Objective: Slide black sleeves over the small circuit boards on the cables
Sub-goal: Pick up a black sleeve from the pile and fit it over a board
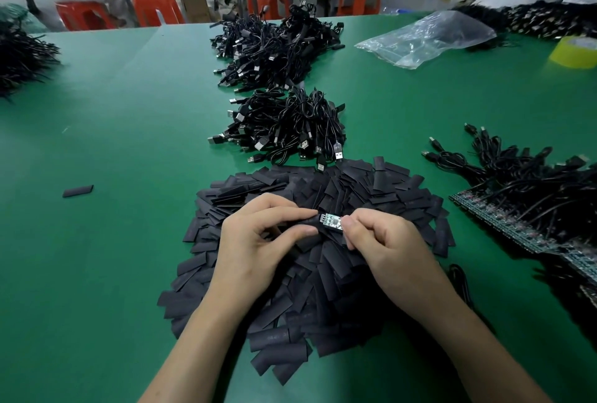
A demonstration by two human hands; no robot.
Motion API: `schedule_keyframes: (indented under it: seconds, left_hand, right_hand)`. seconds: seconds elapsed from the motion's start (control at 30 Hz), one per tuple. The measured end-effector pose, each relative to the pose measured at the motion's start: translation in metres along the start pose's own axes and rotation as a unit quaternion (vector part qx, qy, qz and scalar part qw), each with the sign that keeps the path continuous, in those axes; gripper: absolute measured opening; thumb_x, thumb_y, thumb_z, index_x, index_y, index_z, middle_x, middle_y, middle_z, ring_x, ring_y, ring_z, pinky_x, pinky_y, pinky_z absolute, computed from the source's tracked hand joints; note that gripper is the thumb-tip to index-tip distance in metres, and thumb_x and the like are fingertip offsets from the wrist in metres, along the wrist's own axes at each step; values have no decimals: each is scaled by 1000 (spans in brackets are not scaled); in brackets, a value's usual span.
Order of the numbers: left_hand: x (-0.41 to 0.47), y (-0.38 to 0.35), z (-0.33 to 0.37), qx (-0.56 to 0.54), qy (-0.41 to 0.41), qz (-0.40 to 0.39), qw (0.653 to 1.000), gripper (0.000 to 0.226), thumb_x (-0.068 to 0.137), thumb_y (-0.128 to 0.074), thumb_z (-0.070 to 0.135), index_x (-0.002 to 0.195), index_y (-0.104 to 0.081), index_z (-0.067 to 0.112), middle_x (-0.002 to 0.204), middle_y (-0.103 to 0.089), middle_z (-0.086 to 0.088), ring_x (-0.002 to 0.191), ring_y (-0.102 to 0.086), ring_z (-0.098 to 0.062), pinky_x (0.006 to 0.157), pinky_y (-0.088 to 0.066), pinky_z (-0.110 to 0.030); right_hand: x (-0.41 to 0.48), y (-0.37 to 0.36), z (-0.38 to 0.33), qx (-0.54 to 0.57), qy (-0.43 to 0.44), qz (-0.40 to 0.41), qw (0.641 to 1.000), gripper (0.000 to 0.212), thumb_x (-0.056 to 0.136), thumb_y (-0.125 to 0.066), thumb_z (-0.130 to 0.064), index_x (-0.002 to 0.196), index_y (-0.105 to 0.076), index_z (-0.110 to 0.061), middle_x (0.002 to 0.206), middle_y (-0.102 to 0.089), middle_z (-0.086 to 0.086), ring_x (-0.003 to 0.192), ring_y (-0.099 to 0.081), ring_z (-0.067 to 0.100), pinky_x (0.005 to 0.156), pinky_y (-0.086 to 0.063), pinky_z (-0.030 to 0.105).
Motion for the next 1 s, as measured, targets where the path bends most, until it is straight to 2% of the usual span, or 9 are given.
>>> schedule_keyframes:
  seconds: [0.27, 0.43, 0.63, 0.77, 1.0]
  left_hand:
    - [1, -1, 7, 76, -27, -18, 997, 21, 81, -82, 27, 102, -83, 26, 96, -68, 11, 91, -67, -13, 77, -50, -19]
    - [2, -5, 7, 74, -39, -71, 994, 20, 82, -82, 22, 102, -83, 24, 95, -67, 10, 89, -65, -10, 75, -43, -11]
    - [0, -11, 7, 67, -37, -82, 994, 21, 83, -81, 26, 105, -82, 26, 95, -66, 11, 89, -65, -10, 78, -46, -13]
    - [-2, -14, 7, 81, -36, -75, 993, 21, 84, -80, 27, 105, -81, 26, 97, -66, 13, 90, -65, -8, 78, -46, -13]
    - [-4, -20, 14, 63, -52, -100, 992, 22, 85, -81, 28, 107, -82, 24, 98, -66, 13, 89, -65, -7, 80, -46, -14]
  right_hand:
    - [-3, -8, 0, -8, 4, -24, 1000, 41, 105, -53, -26, 66, -50, -15, 51, -37, -12, 48, -35, 5, 49, -28, 17]
    - [-2, -9, 6, 0, -6, -52, 999, 42, 105, -54, -28, 65, -51, -19, 52, -37, -11, 50, -33, 4, 50, -27, 21]
    - [-1, -10, 18, 26, -44, -78, 996, 41, 105, -54, -30, 67, -55, -15, 49, -37, -11, 48, -32, 6, 51, -26, 26]
    - [-3, -12, 10, -15, -23, -74, 997, 40, 104, -54, -31, 67, -55, -15, 49, -35, -11, 47, -32, 6, 50, -27, 22]
    - [-3, -13, 14, -1, -29, -78, 997, 38, 104, -54, -33, 69, -58, -17, 48, -36, -13, 46, -32, 5, 49, -27, 20]
Point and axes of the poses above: each hand's wrist, its own x-axis towards the middle knuckle, its own y-axis out of the back of the hand, z = x × y, the point moved 10 cm from there along x, towards the middle knuckle
